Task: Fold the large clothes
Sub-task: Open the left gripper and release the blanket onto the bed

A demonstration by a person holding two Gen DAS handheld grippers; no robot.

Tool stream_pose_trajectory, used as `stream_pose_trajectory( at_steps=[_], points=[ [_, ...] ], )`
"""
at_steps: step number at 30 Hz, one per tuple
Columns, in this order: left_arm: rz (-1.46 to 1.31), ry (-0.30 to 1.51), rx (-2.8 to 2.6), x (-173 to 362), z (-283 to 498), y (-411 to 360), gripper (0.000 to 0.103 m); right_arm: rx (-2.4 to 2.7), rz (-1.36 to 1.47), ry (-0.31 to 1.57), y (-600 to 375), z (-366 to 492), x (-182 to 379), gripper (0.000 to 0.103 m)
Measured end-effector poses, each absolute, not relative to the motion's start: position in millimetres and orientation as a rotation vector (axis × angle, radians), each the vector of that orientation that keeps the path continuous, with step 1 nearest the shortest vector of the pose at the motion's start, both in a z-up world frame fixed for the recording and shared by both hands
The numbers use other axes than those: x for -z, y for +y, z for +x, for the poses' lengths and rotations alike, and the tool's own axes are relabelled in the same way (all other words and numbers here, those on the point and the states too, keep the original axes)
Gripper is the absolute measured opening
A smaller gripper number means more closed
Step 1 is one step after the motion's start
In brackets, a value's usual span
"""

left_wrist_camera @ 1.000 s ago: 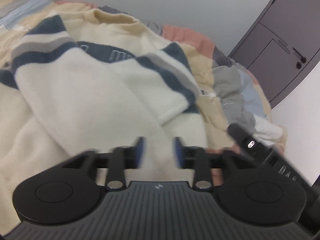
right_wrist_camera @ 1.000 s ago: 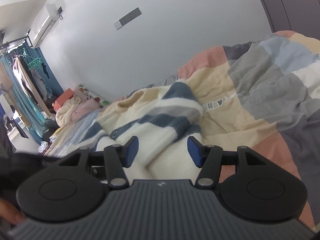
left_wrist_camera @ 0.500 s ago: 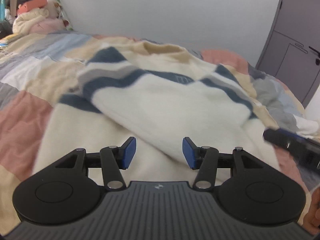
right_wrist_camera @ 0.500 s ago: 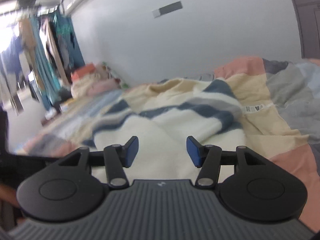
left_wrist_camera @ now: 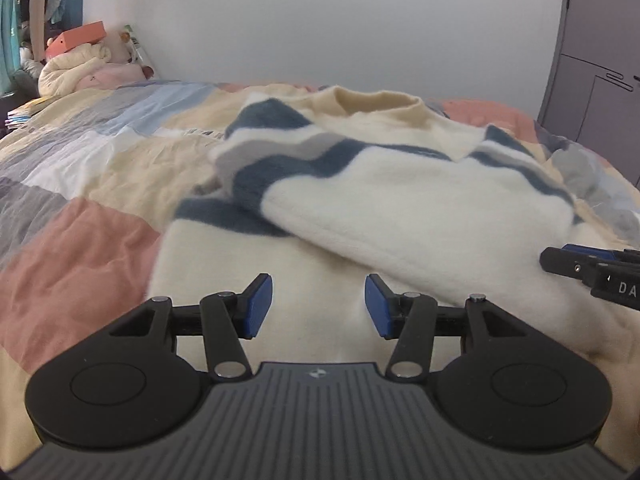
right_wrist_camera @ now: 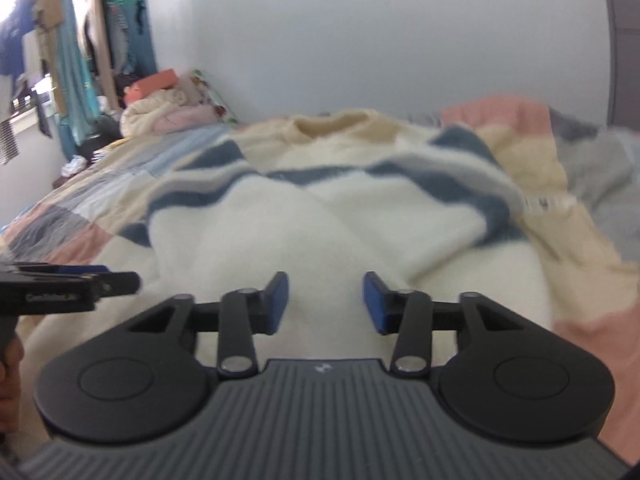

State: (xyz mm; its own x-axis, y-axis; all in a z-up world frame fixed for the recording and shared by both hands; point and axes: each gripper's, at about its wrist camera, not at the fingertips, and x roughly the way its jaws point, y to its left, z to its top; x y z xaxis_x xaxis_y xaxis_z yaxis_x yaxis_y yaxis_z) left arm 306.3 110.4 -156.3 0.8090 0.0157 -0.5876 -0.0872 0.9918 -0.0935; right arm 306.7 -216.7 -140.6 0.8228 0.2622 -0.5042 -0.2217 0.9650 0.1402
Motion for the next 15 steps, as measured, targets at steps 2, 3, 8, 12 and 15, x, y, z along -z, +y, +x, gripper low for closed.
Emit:
stream_pose_trajectory(
  at_steps=[2, 3, 8, 12, 15],
  points=[
    [-0.123, 0.636, -0.038, 163, 310, 113, 0.057, -0.243, 0.076, 0.540, -216, 311, 147, 0.035],
    [-0.126, 0.646, -0.032, 167, 313, 114, 0.057, -0.241, 0.082, 0.542, -216, 314, 150, 0.035],
    [-0.157, 0.677, -0.033, 176, 322, 119, 0.057, -0.240, 0.049, 0.533, -212, 322, 161, 0.033],
    [-0.215, 0.680, -0.023, 173, 322, 125, 0.057, -0.248, 0.056, 0.532, -214, 326, 163, 0.033],
    [-0.286, 0.670, -0.025, 164, 320, 135, 0.057, -0.259, 0.057, 0.545, -216, 330, 162, 0.033]
  ],
)
